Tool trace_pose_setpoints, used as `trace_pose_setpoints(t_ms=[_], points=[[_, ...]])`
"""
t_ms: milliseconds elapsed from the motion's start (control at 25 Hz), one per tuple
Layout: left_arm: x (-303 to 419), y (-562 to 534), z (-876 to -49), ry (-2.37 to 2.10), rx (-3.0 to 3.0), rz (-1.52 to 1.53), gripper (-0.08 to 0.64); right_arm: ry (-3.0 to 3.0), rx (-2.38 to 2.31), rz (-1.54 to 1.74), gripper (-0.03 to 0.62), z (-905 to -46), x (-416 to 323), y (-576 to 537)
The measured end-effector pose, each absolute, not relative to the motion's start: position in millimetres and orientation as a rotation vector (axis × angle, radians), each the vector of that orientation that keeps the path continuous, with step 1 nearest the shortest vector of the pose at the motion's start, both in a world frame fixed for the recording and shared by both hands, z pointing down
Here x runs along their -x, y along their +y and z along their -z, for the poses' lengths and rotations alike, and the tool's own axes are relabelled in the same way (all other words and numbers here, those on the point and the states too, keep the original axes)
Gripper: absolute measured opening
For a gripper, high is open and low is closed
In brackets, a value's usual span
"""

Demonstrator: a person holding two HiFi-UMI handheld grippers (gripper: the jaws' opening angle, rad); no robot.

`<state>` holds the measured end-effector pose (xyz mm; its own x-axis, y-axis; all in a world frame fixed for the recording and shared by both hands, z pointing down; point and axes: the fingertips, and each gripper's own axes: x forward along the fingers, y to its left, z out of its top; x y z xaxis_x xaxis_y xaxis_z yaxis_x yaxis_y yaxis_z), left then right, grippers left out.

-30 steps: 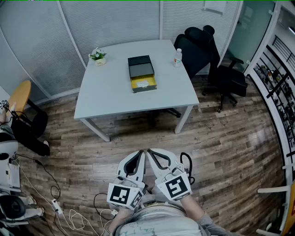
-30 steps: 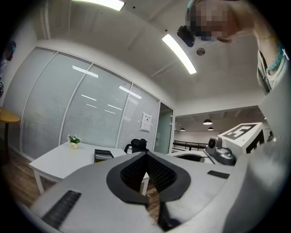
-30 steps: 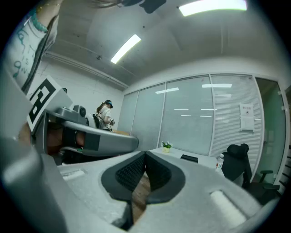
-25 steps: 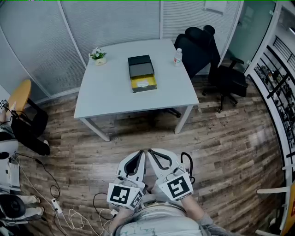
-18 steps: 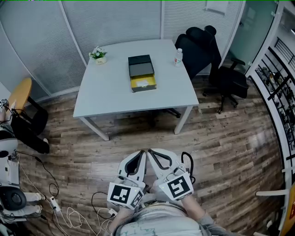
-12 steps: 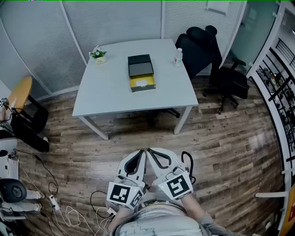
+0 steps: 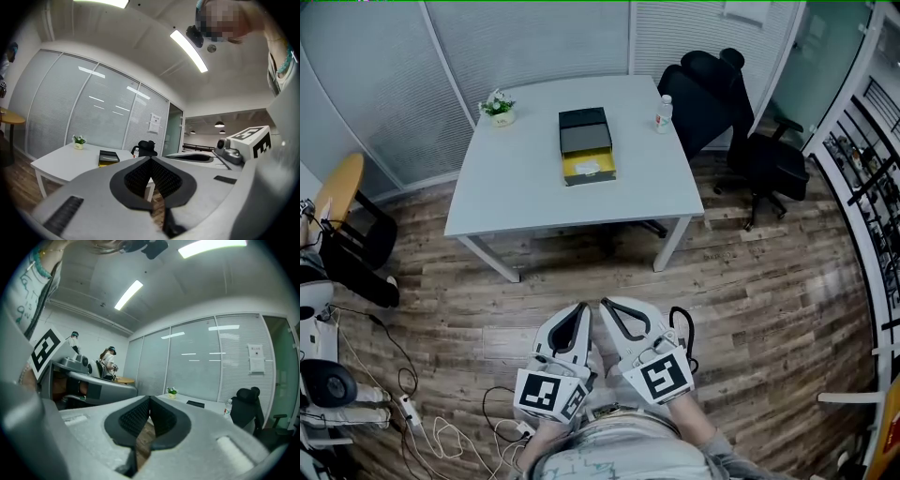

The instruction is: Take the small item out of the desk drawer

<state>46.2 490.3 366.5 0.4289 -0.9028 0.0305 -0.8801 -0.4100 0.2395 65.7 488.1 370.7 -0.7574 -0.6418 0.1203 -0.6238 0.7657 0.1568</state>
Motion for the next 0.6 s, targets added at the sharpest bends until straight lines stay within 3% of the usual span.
trace_pose_setpoints(t_ms=[600], points=[[-28, 405, -361, -1.472, -2.493, 0.192, -0.003, -2.773, -1.110, 0.145, 0.003, -367, -51, 407]])
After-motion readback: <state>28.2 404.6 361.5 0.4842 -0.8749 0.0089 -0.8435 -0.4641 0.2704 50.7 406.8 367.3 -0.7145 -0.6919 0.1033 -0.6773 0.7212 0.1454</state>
